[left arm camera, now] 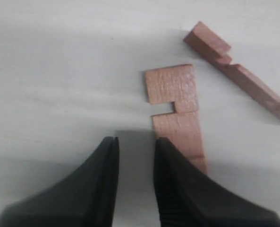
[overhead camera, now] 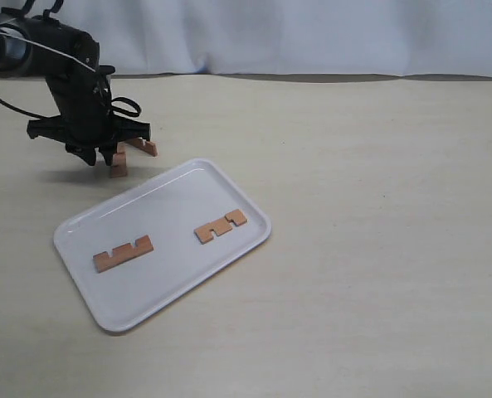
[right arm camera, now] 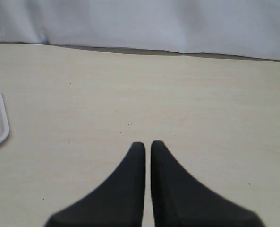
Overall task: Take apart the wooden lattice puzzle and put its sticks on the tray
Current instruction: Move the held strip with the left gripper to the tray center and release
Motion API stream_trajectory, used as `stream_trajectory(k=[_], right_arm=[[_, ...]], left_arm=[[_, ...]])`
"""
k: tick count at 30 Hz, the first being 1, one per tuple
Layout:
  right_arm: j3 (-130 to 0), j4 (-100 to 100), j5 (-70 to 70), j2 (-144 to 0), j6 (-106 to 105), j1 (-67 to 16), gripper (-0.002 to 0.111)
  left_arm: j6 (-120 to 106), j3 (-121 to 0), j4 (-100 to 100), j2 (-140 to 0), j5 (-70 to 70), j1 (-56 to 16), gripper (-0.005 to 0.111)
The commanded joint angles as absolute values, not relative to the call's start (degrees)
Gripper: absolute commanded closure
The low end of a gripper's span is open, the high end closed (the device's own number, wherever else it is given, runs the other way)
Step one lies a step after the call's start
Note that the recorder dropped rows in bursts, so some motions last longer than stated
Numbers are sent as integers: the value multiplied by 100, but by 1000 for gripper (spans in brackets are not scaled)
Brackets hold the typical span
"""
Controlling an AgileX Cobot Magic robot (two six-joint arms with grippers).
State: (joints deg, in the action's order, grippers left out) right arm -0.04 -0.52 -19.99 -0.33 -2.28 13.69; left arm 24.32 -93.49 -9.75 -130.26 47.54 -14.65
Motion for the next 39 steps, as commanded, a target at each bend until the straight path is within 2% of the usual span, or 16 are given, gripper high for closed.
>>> stream_trajectory(k=[1, 19, 25, 31, 39], right_arm=[[0, -49, -1979, 0, -215, 1391, 104], [0, -49, -1979, 0, -215, 1391, 104], [0, -49, -1979, 0, -215, 1391, 104], [0, -49, -1979, 0, -215, 1391, 104], [0, -49, -1979, 0, -215, 1391, 104]], left_arm=[[2539, -9341, -1003, -13025, 4672, -1440, 81], [2013, -9477, -279, -12982, 4721, -1440, 81], [1983, -9477, -190, -12982, 4727, -1440, 68], [1983, -9466, -167, -12982, 4728, -1440, 60], [1996, -9451, -137, -13156, 4752, -1440, 58]])
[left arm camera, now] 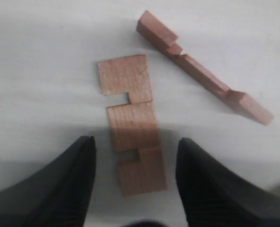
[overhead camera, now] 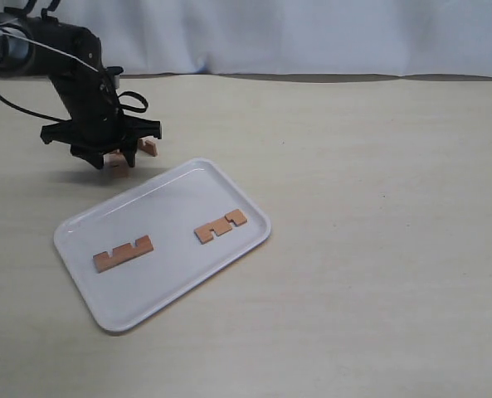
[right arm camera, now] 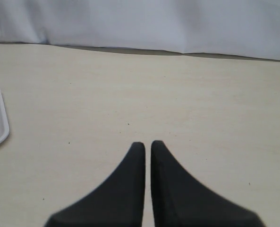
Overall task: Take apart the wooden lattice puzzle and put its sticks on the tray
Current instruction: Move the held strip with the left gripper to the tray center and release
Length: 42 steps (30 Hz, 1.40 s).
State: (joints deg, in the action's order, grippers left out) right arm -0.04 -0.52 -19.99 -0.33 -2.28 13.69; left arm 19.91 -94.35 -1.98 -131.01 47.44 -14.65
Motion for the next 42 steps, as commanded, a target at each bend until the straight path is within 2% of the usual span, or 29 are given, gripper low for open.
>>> stream_trajectory(k=[1, 3, 6, 14, 19, 23, 26, 29, 36, 42], right_arm=[[0, -49, -1979, 0, -215, 1391, 104], [0, -49, -1979, 0, -215, 1391, 104], [0, -49, -1979, 0, -215, 1391, 104], [0, -49, -1979, 0, -215, 1391, 104], [0, -49, -1979, 0, -215, 1391, 104], [0, -49, -1979, 0, -215, 1391, 104], [0, -49, -1979, 0, -215, 1391, 104], [0, -49, -1979, 0, -215, 1391, 104], [0, -49, -1979, 0, -215, 1391, 104], [0, -49, -1979, 0, -215, 1391, 104]], left_arm=[[1996, -9451, -137, -13156, 4762, -1440, 60], [1985, -9451, -137, -13156, 4829, -1440, 75], [1911, -9451, -137, -13156, 4935, -1440, 107], [1039, -9451, -137, -12400, 5239, -1463, 107], [-778, -9059, 773, -11919, 6528, -2076, 107], [-1559, -8136, 956, -11941, 5878, -2878, 107], [-1942, -7949, 946, -11941, 5435, -3040, 107], [-1942, -7949, 926, -11941, 5380, -3040, 101], [-1494, -7964, 630, -11941, 5554, -3040, 66], [-1336, -8538, 564, -11941, 5941, -3002, 49]])
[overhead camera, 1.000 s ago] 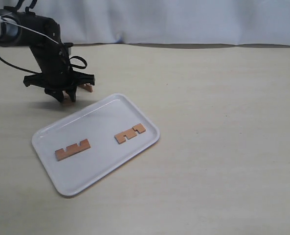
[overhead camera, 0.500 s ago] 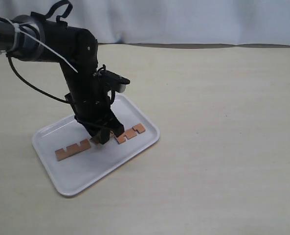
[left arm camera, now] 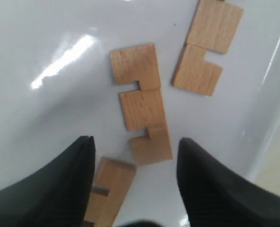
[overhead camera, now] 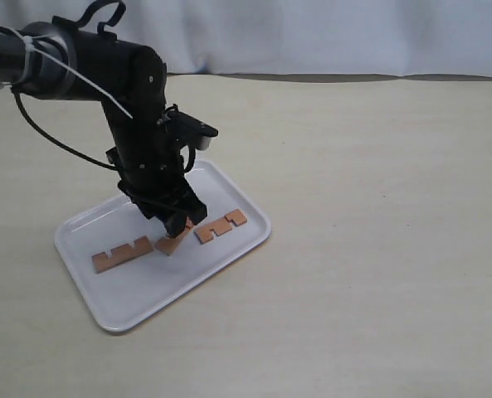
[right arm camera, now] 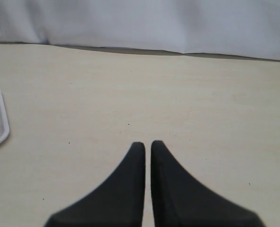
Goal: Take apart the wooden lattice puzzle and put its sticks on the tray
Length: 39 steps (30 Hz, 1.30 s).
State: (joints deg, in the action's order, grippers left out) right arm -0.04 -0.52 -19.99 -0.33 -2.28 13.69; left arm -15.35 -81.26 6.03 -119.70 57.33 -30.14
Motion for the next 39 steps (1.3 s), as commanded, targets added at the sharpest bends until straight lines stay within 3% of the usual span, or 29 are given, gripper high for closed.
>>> stream_trajectory(k=[1, 9, 19, 33, 34, 35, 37, 39], right_arm=[[0, -49, -1979, 0, -215, 1391, 104], [0, -49, -1979, 0, -215, 1391, 104], [0, -49, -1979, 0, -215, 1391, 104], [0, -49, -1979, 0, -215, 1391, 104], [0, -49, -1979, 0, -215, 1391, 104], [0, -49, -1979, 0, -215, 1391, 104], [0, -49, -1979, 0, -215, 1391, 104], [0, -49, -1979, 0, -215, 1391, 104]], left_arm=[[-1317, -8646, 497, -11941, 5941, -3002, 47], [1125, -9369, -1761, -11941, 4777, -2639, 42], [1784, -9405, 867, -12531, 4050, -1336, 42], [1493, -9405, 1158, -13196, 3426, -1299, 42], [1438, -9405, 1158, -13196, 3474, -1299, 45], [1338, -9405, 1158, -13196, 3600, -1299, 60], [839, -9405, 1158, -13196, 3926, -1299, 106], [766, -9405, 1158, -13196, 4198, -1299, 107]])
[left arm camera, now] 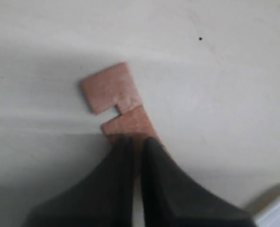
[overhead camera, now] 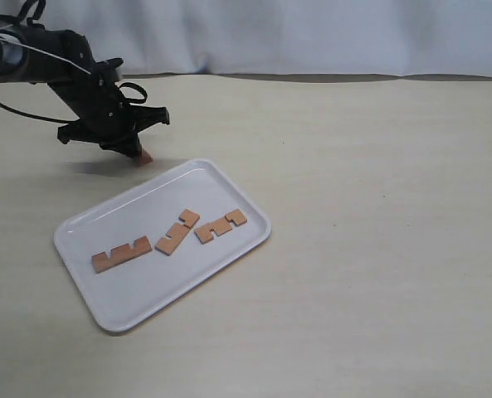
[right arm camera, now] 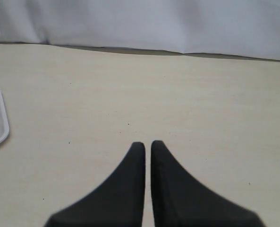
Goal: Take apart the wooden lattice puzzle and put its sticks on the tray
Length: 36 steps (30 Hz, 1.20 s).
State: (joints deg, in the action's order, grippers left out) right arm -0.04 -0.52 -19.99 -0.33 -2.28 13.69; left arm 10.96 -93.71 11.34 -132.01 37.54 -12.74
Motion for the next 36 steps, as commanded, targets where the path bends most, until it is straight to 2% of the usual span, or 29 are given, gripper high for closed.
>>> stream_trajectory(k=[1, 14, 16, 21, 25, 33, 36], right_arm=[[0, -49, -1979, 0, -215, 1391, 104], [0, -49, -1979, 0, -215, 1391, 104], [0, -49, -1979, 0, -215, 1391, 104], [0, -49, -1979, 0, -215, 1391, 104], [0, -49, -1979, 0, -215, 1391, 104], [0, -49, -1979, 0, -215, 1391, 104], [0, -49, -1979, 0, -215, 1391, 104]], left_arm=[[764, -9405, 1158, -13182, 4297, -1299, 107], [346, -9405, 1113, -12638, 3897, -1299, 106], [300, -9405, 1131, -12638, 3770, -1299, 99], [349, -9405, 1390, -12638, 3614, -1359, 64], [349, -9405, 1413, -12638, 3508, -1475, 45], [2492, -9405, -648, -12638, 3926, -1668, 43], [3201, -9405, -652, -12638, 3953, -1668, 43]])
